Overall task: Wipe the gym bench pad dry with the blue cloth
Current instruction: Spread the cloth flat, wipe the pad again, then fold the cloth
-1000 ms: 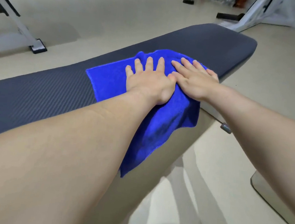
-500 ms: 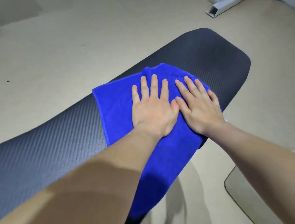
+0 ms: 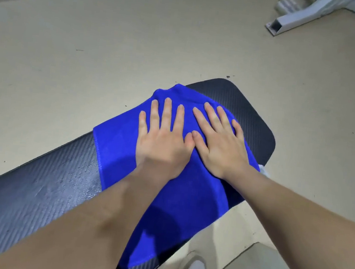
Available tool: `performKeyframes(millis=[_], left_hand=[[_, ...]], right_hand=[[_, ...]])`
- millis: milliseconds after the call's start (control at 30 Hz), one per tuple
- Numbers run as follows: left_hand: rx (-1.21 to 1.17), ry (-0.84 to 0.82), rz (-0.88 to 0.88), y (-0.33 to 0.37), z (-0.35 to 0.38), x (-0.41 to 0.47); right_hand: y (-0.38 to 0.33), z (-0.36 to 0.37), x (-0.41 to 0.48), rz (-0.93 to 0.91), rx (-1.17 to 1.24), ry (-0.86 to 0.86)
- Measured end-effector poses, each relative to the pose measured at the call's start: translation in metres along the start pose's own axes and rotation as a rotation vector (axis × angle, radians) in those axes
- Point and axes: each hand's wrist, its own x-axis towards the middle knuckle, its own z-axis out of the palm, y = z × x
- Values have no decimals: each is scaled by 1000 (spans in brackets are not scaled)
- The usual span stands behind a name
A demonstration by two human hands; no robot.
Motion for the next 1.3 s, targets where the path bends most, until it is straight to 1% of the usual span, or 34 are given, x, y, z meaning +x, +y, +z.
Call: performKeyframes(millis=[33, 133, 233, 333, 433, 500, 600, 667, 733, 800, 833, 867, 933, 967, 1033, 1100, 1200, 1267, 1300], left_hand=[[7, 4, -9, 10, 2, 11], [15, 90, 4, 33, 10, 39], [40, 114, 9, 54, 17, 64], [54, 15, 8, 71, 11, 89], [56, -67, 58, 78, 9, 112], [41, -94, 89, 77, 6, 123], [10, -164, 125, 75, 0, 124], [10, -158, 182, 71, -7, 111], [-2, -70, 259, 65, -21, 86], [-72, 1, 372, 56, -38, 60], [-124, -22, 439, 50, -44, 45], [-162, -85, 506, 40, -49, 29], [-121, -227, 596, 21, -52, 2], [-86, -282, 596, 13, -51, -9], [-51, -337, 566, 4, -52, -25], [-3, -320, 554, 2, -54, -33], [80, -305, 576, 3, -58, -39], [112, -364, 541, 6, -66, -42], [125, -389, 496, 7, -69, -42]], right_hand=[[13, -2, 10, -8, 0, -4], [45, -8, 35, -15, -12, 8], [72, -11, 53, -8, 1, 25], [91, -16, 68, 25, 68, 25], [105, -20, 78, 169, 247, -54], [105, -20, 81, 221, 319, -81], [102, -21, 78, 265, 323, -50], [99, -21, 74, 295, 266, -28], [93, -19, 63, 266, 166, 15], [85, -21, 46, 236, 91, 108], [81, -23, 38, 219, 95, 154], [74, -26, 29, 199, 130, 185], [62, -31, 7, 127, 221, 236], [57, -32, -6, 73, 250, 252], [47, -30, -34, -31, 275, 203], [39, -26, -57, -102, 255, 79], [32, -26, -76, -101, 222, -28], [30, -30, -81, -106, 215, -66], [29, -31, -81, -118, 199, -86]])
